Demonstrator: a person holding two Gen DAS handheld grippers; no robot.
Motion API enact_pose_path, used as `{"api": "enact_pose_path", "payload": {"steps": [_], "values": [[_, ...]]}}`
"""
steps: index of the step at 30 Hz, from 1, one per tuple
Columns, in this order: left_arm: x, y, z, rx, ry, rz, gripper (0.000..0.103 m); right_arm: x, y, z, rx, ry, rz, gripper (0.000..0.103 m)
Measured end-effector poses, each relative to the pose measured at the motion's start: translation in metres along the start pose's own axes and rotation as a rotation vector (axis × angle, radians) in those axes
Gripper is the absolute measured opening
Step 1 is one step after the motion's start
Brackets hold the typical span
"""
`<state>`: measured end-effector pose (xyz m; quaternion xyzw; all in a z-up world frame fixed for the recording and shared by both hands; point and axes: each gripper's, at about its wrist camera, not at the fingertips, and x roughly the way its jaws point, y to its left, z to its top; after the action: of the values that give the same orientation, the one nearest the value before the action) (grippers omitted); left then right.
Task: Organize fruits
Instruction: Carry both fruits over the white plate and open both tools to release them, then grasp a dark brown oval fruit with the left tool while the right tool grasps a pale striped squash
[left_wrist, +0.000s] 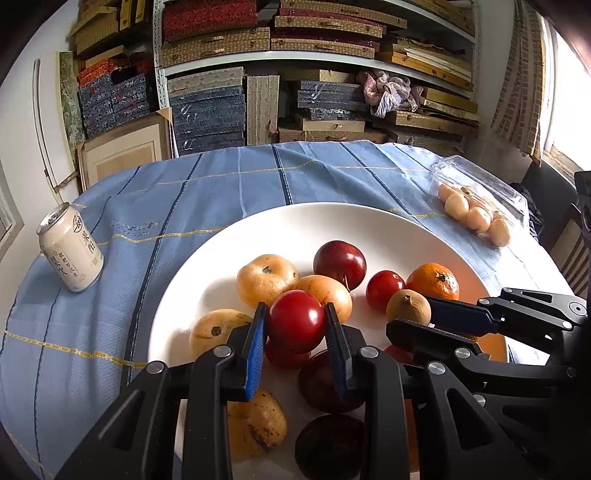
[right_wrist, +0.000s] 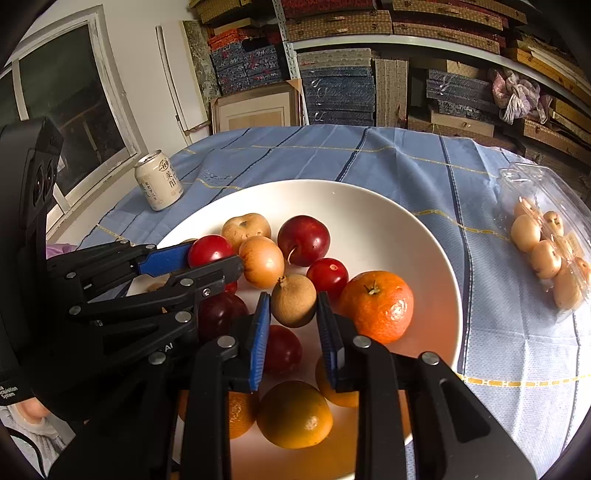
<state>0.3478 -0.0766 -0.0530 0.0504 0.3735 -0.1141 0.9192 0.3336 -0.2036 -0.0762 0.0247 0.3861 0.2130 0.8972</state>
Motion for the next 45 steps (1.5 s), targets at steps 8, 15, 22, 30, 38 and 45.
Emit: {"api": "enact_pose_path", "payload": {"steps": [8, 15, 22, 30, 38, 45], "values": [[-0.002, -0.001, -0.001, 0.007, -0.017, 0.021, 0.033, -0.001, 0.001, -0.001, 0.001, -0.002, -0.001, 0.026], [-0.012, 0.006, 0.003, -0.012, -0.068, 0.077, 0.06, -0.009, -0.008, 0.002, 0.032, -0.027, 0.003, 0.039], [-0.027, 0.01, 0.006, -0.028, -0.091, 0.059, 0.06, -0.028, 0.001, 0.004, 0.007, -0.063, -0.002, 0.048], [-0.073, 0.002, -0.018, 0.041, -0.118, 0.104, 0.072, -0.078, 0.026, -0.017, -0.031, -0.113, 0.014, 0.06], [-0.108, -0.015, -0.057, 0.086, -0.128, 0.114, 0.072, -0.128, 0.048, -0.074, -0.081, -0.129, 0.033, 0.073], [-0.109, -0.023, -0.085, 0.087, -0.085, 0.092, 0.073, -0.125, 0.054, -0.116, -0.086, -0.084, 0.041, 0.078]]}}
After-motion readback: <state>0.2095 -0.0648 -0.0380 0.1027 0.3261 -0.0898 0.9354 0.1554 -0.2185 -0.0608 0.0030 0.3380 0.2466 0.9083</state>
